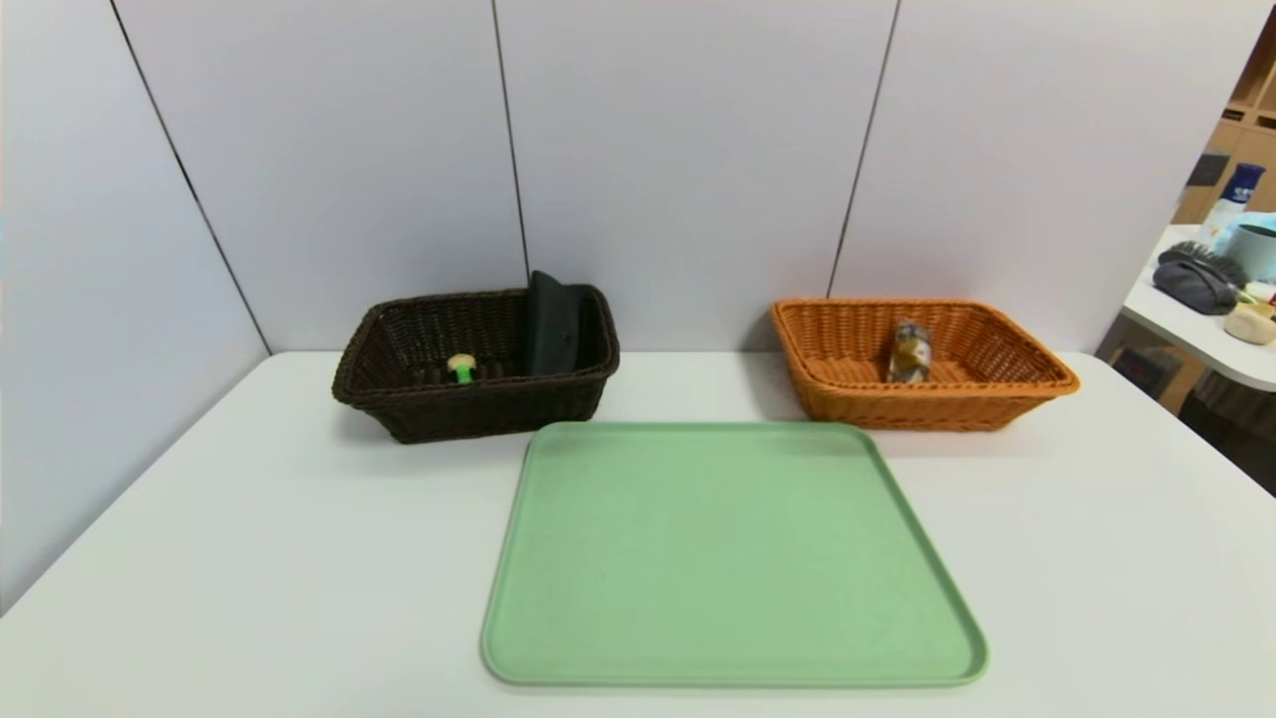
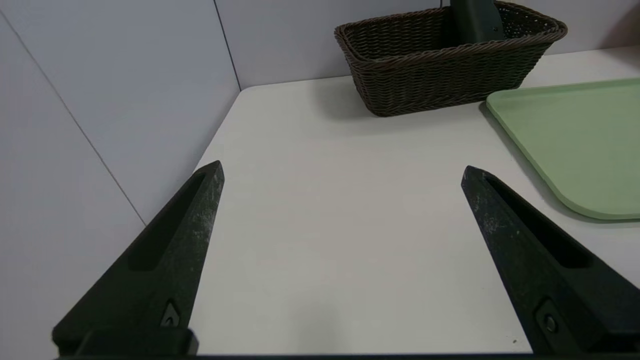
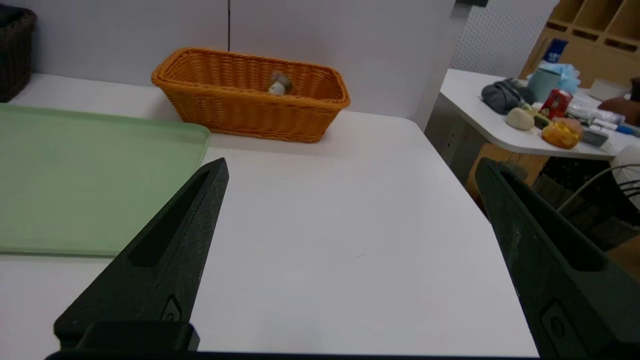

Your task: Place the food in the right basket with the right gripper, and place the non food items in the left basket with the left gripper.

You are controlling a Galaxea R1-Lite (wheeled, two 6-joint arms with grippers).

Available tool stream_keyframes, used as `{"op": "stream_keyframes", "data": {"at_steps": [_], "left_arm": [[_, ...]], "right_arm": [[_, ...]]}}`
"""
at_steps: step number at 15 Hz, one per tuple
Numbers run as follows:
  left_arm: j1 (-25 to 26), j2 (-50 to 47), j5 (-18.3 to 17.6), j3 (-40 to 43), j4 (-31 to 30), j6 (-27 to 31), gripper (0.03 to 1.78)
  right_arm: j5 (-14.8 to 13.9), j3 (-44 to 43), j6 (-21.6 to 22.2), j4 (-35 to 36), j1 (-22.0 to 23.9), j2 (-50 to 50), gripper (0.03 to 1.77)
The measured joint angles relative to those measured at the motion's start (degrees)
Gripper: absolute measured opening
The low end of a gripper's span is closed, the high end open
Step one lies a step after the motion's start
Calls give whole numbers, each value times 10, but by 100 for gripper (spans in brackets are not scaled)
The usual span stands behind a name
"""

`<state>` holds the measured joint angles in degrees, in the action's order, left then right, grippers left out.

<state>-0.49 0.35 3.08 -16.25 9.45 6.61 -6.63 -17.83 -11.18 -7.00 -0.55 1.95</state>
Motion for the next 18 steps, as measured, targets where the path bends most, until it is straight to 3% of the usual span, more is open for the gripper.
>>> {"op": "stream_keyframes", "data": {"at_steps": [4,6,8,11,14,18], "left_arm": [[0,-4,-1,120,-192,2,169],[0,-5,2,147,-258,1,169],[0,-5,1,155,-263,1,169],[0,-5,-1,162,-230,-5,169],[0,-5,-5,162,-159,-15,169],[0,-5,-15,162,-102,-81,169]], "right_arm": [[27,110,-28,141,0,-18,170],[65,159,-52,218,0,-20,170],[85,173,-48,213,0,-20,170],[99,178,-17,135,0,-20,170],[99,178,16,73,0,-20,170],[94,178,48,66,0,-20,170]]}}
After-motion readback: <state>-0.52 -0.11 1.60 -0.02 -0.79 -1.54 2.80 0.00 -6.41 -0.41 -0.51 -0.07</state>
